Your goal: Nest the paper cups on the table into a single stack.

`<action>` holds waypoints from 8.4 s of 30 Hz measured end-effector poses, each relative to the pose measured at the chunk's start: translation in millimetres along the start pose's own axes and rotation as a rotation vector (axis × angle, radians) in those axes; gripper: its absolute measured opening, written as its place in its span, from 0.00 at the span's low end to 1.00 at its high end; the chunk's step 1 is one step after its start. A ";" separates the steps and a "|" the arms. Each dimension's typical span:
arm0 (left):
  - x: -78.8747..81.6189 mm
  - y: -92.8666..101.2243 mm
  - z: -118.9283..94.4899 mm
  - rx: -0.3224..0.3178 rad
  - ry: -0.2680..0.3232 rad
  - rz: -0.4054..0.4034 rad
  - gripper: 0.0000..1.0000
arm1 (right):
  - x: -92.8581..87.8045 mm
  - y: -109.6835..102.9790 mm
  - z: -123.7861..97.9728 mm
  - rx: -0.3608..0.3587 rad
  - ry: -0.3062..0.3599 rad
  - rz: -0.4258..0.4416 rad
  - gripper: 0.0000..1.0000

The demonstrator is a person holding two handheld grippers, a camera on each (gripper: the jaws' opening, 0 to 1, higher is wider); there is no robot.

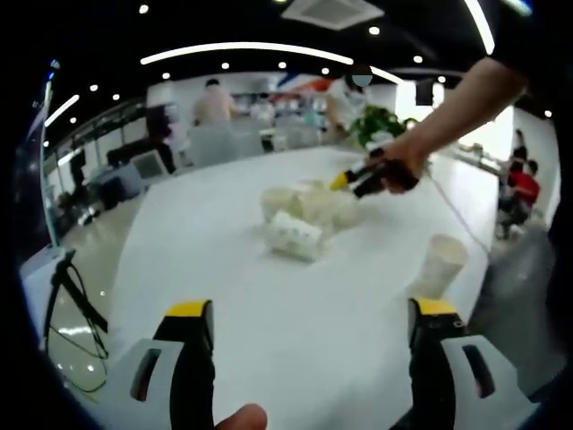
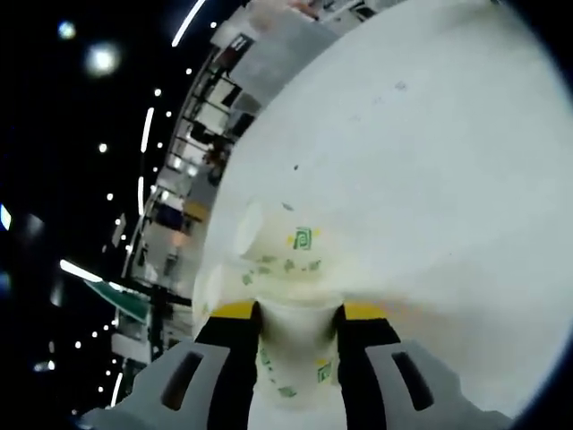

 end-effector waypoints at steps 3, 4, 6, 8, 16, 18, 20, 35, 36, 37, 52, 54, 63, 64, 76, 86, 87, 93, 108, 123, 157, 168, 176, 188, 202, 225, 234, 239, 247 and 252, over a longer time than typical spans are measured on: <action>1.5 1.4 -0.5 -0.003 0.001 0.004 0.89 | 2.2 0.3 -4.3 0.004 0.010 0.001 0.30; 2.2 2.0 -0.6 -0.005 0.000 0.011 0.89 | 2.9 0.3 -5.9 0.007 0.014 0.001 0.30; 3.2 2.7 -0.7 -0.008 -0.001 0.013 0.89 | 3.1 -3.3 -10.3 0.014 0.025 0.002 0.30; 4.9 4.0 -0.9 -0.010 0.002 0.018 0.89 | 4.3 -5.7 -12.5 0.033 0.038 -0.005 0.30; 6.6 12.1 -0.6 -0.032 -0.005 0.038 0.89 | 9.4 -16.9 -28.6 0.111 0.068 -0.019 0.28; 7.3 12.5 -0.9 -0.032 -0.004 0.038 0.89 | 12.7 -21.4 -33.3 0.152 0.100 -0.009 0.28; 8.1 13.1 -0.9 -0.033 0.000 0.037 0.89 | 13.1 -26.9 -40.1 0.171 0.107 -0.026 0.28; 20.2 23.1 -0.3 -0.081 0.008 0.071 0.89 | 17.7 -49.2 -95.3 0.266 0.262 -0.142 0.28; 21.3 23.8 -0.3 -0.085 0.010 0.076 0.89 | 19.4 -51.7 -98.0 0.277 0.287 -0.160 0.28; 21.9 24.3 -0.1 -0.089 0.009 0.078 0.89 | 21.1 -55.8 -102.0 0.288 0.313 -0.186 0.28; 30.1 35.1 0.4 -0.137 0.011 0.113 0.88 | 12.3 -84.3 -144.5 0.399 0.422 -0.354 0.29; 29.8 37.6 0.6 -0.145 0.009 0.118 0.88 | 9.8 -87.5 -152.0 0.410 0.443 -0.361 0.29; 27.6 41.4 2.4 -0.166 0.006 0.122 0.88 | -1.9 -104.0 -177.4 0.467 0.489 -0.415 0.29; 27.9 41.6 2.0 -0.169 0.006 0.123 0.88 | -2.5 -105.0 -178.7 0.472 0.493 -0.414 0.30; 25.6 45.5 3.0 -0.182 0.006 0.124 0.88 | -31.8 -125.7 -195.8 0.543 0.537 -0.448 0.30; 22.7 48.6 4.1 -0.189 -0.005 0.124 0.88 | -40.7 -131.8 -202.8 0.524 0.552 -0.560 0.30; 22.8 48.6 3.9 -0.189 -0.004 0.124 0.88 | -41.7 -131.8 -202.8 0.526 0.551 -0.562 0.30; 22.3 50.1 3.3 -0.187 -0.005 0.125 0.88 | -51.4 -136.4 -203.8 0.531 0.551 -0.608 0.30; 21.7 52.6 1.8 -0.189 -0.019 0.132 0.88 | -80.6 -132.5 -200.1 0.529 0.519 -0.644 0.31; 22.0 55.2 3.0 -0.201 -0.025 0.137 0.88 | -93.8 -134.8 -204.0 0.535 0.506 -0.740 0.31; 17.0 56.4 3.7 -0.201 -0.040 0.135 0.88 | -160.8 -101.5 -171.4 0.502 0.434 -0.735 0.31; 14.2 58.2 5.1 -0.208 -0.050 0.137 0.88 | -172.9 -98.4 -161.6 0.481 0.411 -0.762 0.31; 10.9 57.8 3.6 -0.205 -0.061 0.135 0.87 | -179.4 -92.0 -160.2 0.457 0.410 -0.775 0.30; 10.1 61.6 6.1 -0.212 -0.073 0.141 0.87 | -188.0 -86.7 -158.2 0.448 0.397 -0.790 0.30; 6.1 65.5 6.9 -0.226 -0.096 0.146 0.87 | -192.8 -82.4 -156.6 0.422 0.423 -0.802 0.30; 8.6 63.7 11.7 -0.236 -0.108 0.158 0.87 | -199.1 -79.3 -149.9 0.398 0.388 -0.835 0.34; 8.0 62.9 13.7 -0.234 -0.105 0.155 0.86 | -200.2 -79.7 -150.6 0.385 0.353 -0.860 0.35; 6.1 63.7 14.4 -0.236 -0.101 0.146 0.86 | -201.7 -78.2 -152.6 0.377 0.311 -0.905 0.35; 2.0 65.4 14.3 -0.240 -0.100 0.137 0.86 | -207.1 -80.5 -152.8 0.366 0.250 -0.991 0.35; 4.1 63.8 15.1 -0.237 -0.093 0.135 0.86 | -209.1 -80.2 -152.5 0.346 0.217 -1.027 0.35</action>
Point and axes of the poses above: the point that each gripper's makers call its tool centre point, and the gripper's own axes: z roughly forward along the fingers, y roughly to its right, x roughly out of its top, the point moved 9 cm from there along -z, roughly backward along the fingers, and after that the axes turned 10 degrees about -z, right-handed, at the moved point
